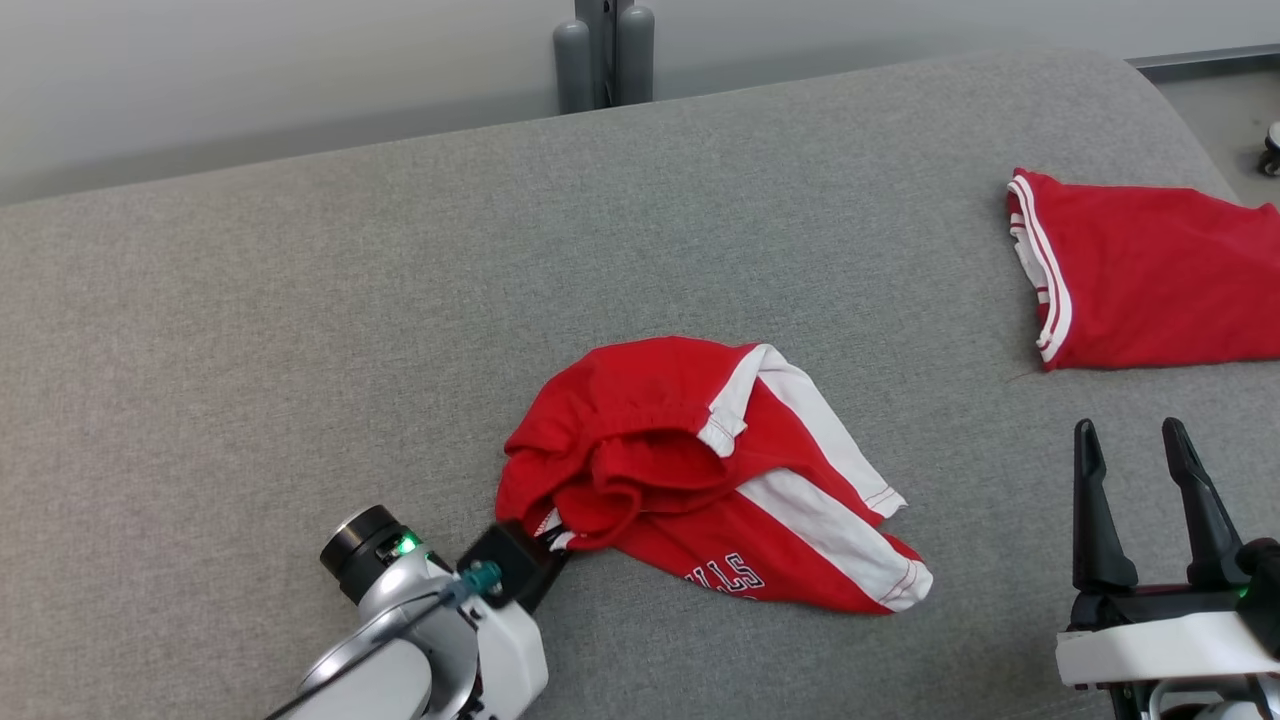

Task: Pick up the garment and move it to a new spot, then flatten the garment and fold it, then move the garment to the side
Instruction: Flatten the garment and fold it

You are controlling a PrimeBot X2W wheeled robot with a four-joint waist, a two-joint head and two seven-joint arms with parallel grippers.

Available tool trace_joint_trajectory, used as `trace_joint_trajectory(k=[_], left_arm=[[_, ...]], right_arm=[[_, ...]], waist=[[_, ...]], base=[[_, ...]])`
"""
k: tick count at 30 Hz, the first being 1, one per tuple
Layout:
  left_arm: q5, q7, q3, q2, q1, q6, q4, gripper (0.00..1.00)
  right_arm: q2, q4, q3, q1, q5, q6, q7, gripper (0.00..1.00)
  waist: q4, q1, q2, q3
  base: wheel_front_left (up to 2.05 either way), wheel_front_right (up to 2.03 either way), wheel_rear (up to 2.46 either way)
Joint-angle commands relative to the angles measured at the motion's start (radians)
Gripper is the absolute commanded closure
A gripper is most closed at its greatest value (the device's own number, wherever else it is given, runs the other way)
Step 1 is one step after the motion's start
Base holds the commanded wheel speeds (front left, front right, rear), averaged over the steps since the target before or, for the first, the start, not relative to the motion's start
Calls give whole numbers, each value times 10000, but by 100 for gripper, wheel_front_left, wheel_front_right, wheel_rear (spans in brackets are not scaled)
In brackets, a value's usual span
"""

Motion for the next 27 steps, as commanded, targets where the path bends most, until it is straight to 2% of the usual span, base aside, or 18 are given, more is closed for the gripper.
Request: trace_joint_trajectory(k=[1, 3, 5, 9, 10, 11, 12, 13, 15, 17, 21, 23, 27], left_arm=[[-192, 21, 86, -46, -86, -70, 20, 100], [-1065, 237, 421, -358, 94, -185, -208, 100], [-2420, 536, 807, -807, 252, -317, -842, 100], [-5178, 1548, 1121, -1327, 312, -395, -3122, 100], [-6495, 1938, 1489, -1524, 331, -404, -4315, 100], [-6495, 1938, 1489, -1524, 331, -404, -4315, 100], [-7130, 2096, 1776, -1641, 385, -384, -4786, 100], [-8100, 2236, 2423, -1802, 417, -54, -5510, 100], [-9075, 2224, 3147, -2018, 502, 487, -6032, 100], [-9437, 1991, 3889, -2046, 528, 1119, -6311, 100], [-8425, 1412, 4484, -1145, 1096, 1873, -6188, 100], [-8394, 1313, 4545, -886, 1780, 1899, -6100, 100], [-8338, 1529, 4085, -30, 3483, 1241, -5881, 100]], right_arm=[[-48, -4, -11, -23, 17, 0, -4, 0], [-48, -8, -6, 19, 30, -2, -4, 0], [-48, -25, -37, 82, 49, -2, -4, 0], [-48, 30, -81, 156, 50, -2, -4, 0], [-46, 51, -84, 154, 65, -2, -4, 0], [-46, 51, -84, 154, 65, -2, -4, 0], [-48, 63, -61, 145, 82, 0, -4, 0], [-46, 93, -24, 151, 104, 0, -4, 0], [-48, 126, -1, 180, 106, -2, -4, 0], [-48, 151, 5, 226, 103, -2, -4, 0], [-43, 205, 46, 299, 58, 0, -4, 0], [-54, 233, -31, 331, 80, -2, -4, 0], [-41, 381, -99, 442, -15, 0, -3, 0]], waist=[[-6, 0, -1, -19], [-9, 0, -1, -50], [11, 0, -1, -74], [76, 0, -1, -146], [112, 0, -1, -205], [112, 0, -1, -205], [131, 0, -1, -243], [168, 0, -1, -321], [206, 0, -1, -394], [263, 0, -1, -458], [320, 0, -1, -535], [379, 0, -1, -531], [629, 0, -1, -549]], base=[[0, 0, 0], [0, 0, 0], [0, 0, 0], [0, 0, 0], [0, 0, 0], [0, 0, 0], [0, 0, 0], [0, 0, 0], [0, 0, 0], [0, 0, 0], [0, 0, 0], [0, 0, 0], [0, 0, 0]])
